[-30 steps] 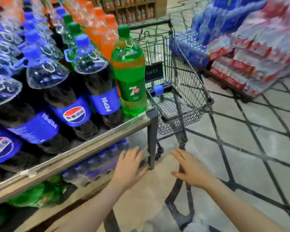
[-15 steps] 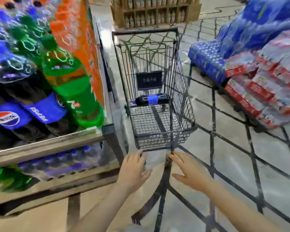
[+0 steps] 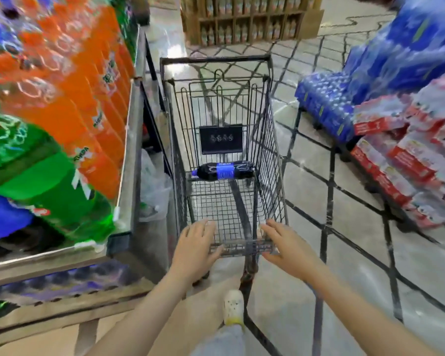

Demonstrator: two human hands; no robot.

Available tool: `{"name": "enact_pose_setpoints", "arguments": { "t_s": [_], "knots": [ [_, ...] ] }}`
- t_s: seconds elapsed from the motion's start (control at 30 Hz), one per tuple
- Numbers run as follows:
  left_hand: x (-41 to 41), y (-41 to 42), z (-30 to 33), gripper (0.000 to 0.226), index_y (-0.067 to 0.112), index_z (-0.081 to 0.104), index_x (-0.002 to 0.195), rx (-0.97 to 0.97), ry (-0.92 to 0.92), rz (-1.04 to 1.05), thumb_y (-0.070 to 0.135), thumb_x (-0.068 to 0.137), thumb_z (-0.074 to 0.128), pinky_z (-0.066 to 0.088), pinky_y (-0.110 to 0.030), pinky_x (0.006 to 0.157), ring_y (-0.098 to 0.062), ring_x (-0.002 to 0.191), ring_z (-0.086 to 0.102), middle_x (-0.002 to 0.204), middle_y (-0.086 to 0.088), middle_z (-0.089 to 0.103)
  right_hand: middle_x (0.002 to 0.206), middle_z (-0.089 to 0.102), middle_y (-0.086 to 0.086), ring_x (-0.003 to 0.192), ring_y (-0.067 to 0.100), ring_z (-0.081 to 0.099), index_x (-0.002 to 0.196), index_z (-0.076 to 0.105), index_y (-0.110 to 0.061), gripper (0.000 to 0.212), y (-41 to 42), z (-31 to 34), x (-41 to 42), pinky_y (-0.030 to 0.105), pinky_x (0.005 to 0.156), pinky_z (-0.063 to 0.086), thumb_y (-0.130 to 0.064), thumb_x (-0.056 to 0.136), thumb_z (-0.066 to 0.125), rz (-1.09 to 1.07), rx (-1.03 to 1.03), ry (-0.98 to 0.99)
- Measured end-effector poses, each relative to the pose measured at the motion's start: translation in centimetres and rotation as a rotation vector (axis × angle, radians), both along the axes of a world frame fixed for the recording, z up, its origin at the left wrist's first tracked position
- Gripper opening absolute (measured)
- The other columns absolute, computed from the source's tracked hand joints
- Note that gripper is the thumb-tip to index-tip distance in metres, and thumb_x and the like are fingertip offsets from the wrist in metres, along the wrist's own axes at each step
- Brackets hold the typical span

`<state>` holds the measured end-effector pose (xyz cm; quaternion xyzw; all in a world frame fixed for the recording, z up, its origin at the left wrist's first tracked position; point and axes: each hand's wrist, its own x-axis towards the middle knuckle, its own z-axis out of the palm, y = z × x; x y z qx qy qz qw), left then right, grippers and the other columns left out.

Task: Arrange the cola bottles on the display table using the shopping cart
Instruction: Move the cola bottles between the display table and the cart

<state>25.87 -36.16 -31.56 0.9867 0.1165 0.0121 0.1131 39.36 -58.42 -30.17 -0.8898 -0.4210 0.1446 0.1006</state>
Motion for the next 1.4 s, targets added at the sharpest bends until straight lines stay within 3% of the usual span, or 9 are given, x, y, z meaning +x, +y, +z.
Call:
{"name": "enact_pose_setpoints", "arguments": {
  "t_s": [0.1, 0.27, 0.47, 0.7, 0.97, 1.1, 1.23, 1.33, 1.4],
  "knots": [
    [5.3, 1.8, 0.1, 0.063, 0.013, 0.042, 0.147, -0.042, -0.005, 0.008, 0.05, 0.095, 0.05, 0.028, -0.044, 0.115, -0.026, 0.141, 0.037, 0.152, -0.008, 0.04, 0.158, 0.02, -0.001, 0.143, 0.017, 0.021, 0.151, 0.021, -0.026, 0.071, 1.6, 0.6, 5.0, 0.031, 0.115, 0.02, -0.045, 0.093, 0.056, -0.02, 0.005, -0.006],
    [13.8, 5.5, 0.3, 0.067, 0.021, 0.02, 0.155, -0.047, 0.025, 0.014, 0.054, 0.1, 0.039, 0.011, -0.038, 0.121, -0.019, 0.149, 0.018, 0.162, -0.001, 0.02, 0.159, 0.016, -0.002, 0.144, 0.016, 0.02, 0.152, 0.017, -0.026, 0.072, 4.7, 1.4, 12.7, 0.031, 0.117, 0.021, -0.044, 0.094, 0.054, -0.012, -0.029, 0.001],
    [20.6, 10.0, 1.0, 0.066, 0.022, 0.021, 0.155, -0.069, 0.024, 0.079, 0.053, 0.099, 0.041, 0.013, -0.038, 0.123, -0.016, 0.149, 0.017, 0.161, 0.001, 0.021, 0.159, 0.013, -0.002, 0.141, 0.017, 0.024, 0.152, 0.013, -0.026, 0.072, 9.7, 2.0, 20.2, 0.033, 0.116, 0.024, -0.045, 0.094, 0.053, 0.035, -0.062, 0.032],
    [27.6, 15.6, -3.5, 0.066, 0.021, 0.029, 0.151, -0.078, 0.041, 0.233, 0.055, 0.097, 0.045, 0.022, -0.038, 0.119, -0.017, 0.144, 0.029, 0.157, -0.001, 0.031, 0.159, 0.014, -0.002, 0.143, 0.017, 0.021, 0.153, 0.014, -0.024, 0.074, 17.5, -0.4, 30.0, 0.031, 0.116, 0.019, -0.045, 0.094, 0.053, 0.17, -0.088, 0.027],
    [35.3, 19.9, -12.9, 0.069, 0.014, 0.043, 0.145, -0.175, 0.203, 0.405, 0.046, 0.087, 0.063, 0.039, -0.039, 0.109, -0.026, 0.133, 0.045, 0.145, -0.007, 0.046, 0.158, 0.019, 0.007, 0.141, 0.026, 0.027, 0.152, 0.017, -0.018, 0.086, 27.6, -10.2, 40.6, 0.038, 0.115, 0.026, -0.042, 0.085, 0.066, 0.338, -0.313, 0.153],
    [39.2, 22.8, -20.0, 0.09, 0.017, 0.031, 0.15, -0.225, 0.325, 0.411, 0.046, 0.077, 0.075, 0.033, -0.039, 0.114, -0.024, 0.138, 0.037, 0.151, -0.004, 0.036, 0.146, 0.033, 0.008, 0.132, 0.029, 0.036, 0.148, 0.025, -0.019, 0.084, 31.7, -17.8, 44.8, 0.04, 0.108, 0.034, -0.048, 0.081, 0.066, 0.415, -0.405, 0.15],
    [42.6, 25.9, -26.6, 0.108, 0.018, 0.022, 0.154, -0.252, 0.413, 0.393, 0.033, 0.067, 0.084, 0.03, -0.041, 0.115, -0.027, 0.143, 0.029, 0.156, -0.005, 0.026, 0.146, 0.033, 0.004, 0.134, 0.026, 0.034, 0.148, 0.022, -0.021, 0.088, 33.8, -24.6, 47.0, 0.039, 0.11, 0.03, -0.049, 0.079, 0.068, 0.447, -0.461, 0.142],
    [43.8, 27.2, -30.6, 0.123, 0.022, 0.009, 0.157, -0.192, 0.53, 0.348, 0.041, 0.063, 0.087, 0.024, -0.045, 0.118, -0.032, 0.148, 0.014, 0.163, -0.011, 0.01, 0.148, 0.032, 0.008, 0.132, 0.03, 0.036, 0.15, 0.017, -0.018, 0.098, 34.7, -28.2, 47.5, 0.041, 0.108, 0.033, -0.051, 0.075, 0.07, 0.493, -0.524, 0.128],
    [44.0, 27.5, -32.3, 0.123, 0.026, 0.01, 0.156, -0.182, 0.51, 0.361, 0.045, 0.061, 0.085, 0.024, -0.047, 0.118, -0.034, 0.147, 0.016, 0.161, -0.013, 0.014, 0.146, 0.032, 0.009, 0.131, 0.032, 0.037, 0.151, 0.013, -0.018, 0.108, 35.1, -29.7, 47.5, 0.042, 0.107, 0.033, -0.052, 0.069, 0.074, 0.484, -0.531, 0.142]
  ]
}}
